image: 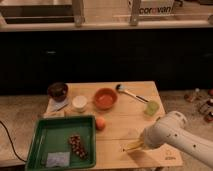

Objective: Place banana in red bowl

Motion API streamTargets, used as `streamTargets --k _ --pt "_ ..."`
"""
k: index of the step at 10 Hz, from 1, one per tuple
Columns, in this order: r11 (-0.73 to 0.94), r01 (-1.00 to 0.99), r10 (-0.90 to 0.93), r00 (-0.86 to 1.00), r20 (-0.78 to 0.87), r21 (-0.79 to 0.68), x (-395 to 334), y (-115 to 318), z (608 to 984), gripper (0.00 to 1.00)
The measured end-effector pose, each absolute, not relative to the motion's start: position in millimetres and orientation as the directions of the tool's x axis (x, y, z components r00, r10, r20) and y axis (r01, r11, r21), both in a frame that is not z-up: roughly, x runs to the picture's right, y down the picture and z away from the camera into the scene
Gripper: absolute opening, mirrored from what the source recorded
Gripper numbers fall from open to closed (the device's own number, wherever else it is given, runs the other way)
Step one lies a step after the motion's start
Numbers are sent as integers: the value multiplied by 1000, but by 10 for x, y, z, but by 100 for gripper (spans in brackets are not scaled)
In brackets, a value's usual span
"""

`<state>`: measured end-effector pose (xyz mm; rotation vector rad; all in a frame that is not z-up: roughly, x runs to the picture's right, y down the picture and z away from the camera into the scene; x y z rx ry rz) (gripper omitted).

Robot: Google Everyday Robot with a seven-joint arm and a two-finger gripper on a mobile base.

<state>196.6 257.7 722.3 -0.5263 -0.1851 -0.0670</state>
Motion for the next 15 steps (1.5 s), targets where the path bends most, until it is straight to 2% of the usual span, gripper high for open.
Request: streamTargets --k 6,15 --pt "882 91 -3 982 188 -462 1848 2051 7187 2" --pt "896 81 18 976 218 -437 1560 1386 7526 2"
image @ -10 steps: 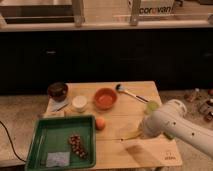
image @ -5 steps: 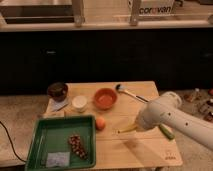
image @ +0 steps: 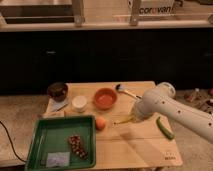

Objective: Place banana in red bowl

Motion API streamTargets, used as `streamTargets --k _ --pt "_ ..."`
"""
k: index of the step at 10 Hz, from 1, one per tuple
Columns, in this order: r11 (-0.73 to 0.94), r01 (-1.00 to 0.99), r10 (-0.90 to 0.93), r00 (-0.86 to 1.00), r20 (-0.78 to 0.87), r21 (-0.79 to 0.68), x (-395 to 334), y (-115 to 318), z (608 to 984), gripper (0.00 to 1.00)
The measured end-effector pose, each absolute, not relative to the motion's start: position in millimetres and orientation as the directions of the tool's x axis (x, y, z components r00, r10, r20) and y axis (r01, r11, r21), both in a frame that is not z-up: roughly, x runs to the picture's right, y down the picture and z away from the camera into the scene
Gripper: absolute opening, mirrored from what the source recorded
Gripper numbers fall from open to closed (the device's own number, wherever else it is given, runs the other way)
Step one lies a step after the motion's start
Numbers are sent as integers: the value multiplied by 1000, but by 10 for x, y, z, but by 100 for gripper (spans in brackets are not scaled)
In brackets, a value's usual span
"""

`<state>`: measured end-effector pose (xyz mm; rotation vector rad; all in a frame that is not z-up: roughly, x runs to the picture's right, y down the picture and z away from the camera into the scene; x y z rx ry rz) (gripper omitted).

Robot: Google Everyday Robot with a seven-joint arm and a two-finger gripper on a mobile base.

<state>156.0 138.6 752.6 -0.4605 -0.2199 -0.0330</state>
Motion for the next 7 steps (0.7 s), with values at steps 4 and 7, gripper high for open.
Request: streamTargets --k 4,7 --pt "903 94 8 972 235 -420 1408 1097 7638 2" --pt "905 98 5 971 240 -413 1359 928 7643 2"
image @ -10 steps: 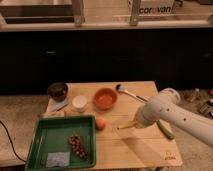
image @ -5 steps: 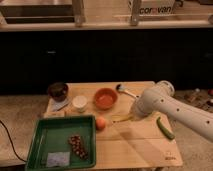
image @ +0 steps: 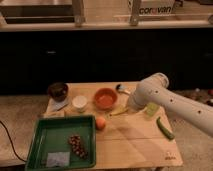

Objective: Place banana in red bowl

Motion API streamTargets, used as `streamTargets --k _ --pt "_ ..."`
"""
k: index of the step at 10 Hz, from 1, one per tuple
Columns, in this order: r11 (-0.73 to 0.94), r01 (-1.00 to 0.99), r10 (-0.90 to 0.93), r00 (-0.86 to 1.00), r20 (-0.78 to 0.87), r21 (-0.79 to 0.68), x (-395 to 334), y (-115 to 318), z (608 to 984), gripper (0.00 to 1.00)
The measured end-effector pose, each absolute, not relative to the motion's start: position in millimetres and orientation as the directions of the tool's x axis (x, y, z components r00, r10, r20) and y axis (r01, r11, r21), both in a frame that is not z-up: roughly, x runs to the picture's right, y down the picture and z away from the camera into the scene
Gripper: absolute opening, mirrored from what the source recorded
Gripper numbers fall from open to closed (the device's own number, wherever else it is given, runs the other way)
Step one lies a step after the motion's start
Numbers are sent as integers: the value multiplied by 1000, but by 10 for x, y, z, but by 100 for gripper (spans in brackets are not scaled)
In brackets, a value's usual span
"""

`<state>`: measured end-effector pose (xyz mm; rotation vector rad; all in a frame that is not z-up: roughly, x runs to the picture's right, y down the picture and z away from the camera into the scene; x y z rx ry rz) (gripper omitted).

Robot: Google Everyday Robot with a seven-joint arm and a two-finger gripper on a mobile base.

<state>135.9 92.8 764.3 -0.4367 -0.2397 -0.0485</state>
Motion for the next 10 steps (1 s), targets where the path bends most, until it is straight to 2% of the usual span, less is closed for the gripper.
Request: streamTargets --k 10 --pt "915 118 -4 959 282 -387 931 401 7871 2"
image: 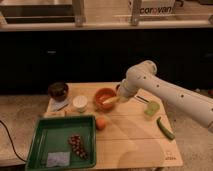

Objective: Place banana in red bowl

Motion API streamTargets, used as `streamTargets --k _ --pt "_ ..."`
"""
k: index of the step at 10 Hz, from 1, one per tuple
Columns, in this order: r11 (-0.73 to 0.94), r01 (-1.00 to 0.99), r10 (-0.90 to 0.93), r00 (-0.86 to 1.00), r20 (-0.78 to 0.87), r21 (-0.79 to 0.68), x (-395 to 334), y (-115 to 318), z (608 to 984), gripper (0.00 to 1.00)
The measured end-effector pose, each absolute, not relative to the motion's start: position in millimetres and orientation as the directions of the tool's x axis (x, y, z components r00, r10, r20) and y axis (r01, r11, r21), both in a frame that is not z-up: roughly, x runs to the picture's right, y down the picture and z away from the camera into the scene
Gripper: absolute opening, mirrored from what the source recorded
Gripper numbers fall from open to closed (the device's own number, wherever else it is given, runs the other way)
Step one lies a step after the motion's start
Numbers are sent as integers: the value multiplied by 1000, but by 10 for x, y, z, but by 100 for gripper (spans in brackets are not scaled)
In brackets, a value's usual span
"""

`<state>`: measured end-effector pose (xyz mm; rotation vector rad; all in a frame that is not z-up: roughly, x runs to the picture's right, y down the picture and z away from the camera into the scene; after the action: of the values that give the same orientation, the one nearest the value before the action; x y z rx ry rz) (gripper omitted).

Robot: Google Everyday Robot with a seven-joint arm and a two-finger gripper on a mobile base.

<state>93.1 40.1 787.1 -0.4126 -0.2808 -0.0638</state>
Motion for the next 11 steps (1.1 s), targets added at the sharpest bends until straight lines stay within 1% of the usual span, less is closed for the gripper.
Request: streamTargets --k 4,11 --pt "922 133 -12 949 317 -364 771 247 8032 2" --pt "930 158 -29 932 362 -333 604 128 8204 2"
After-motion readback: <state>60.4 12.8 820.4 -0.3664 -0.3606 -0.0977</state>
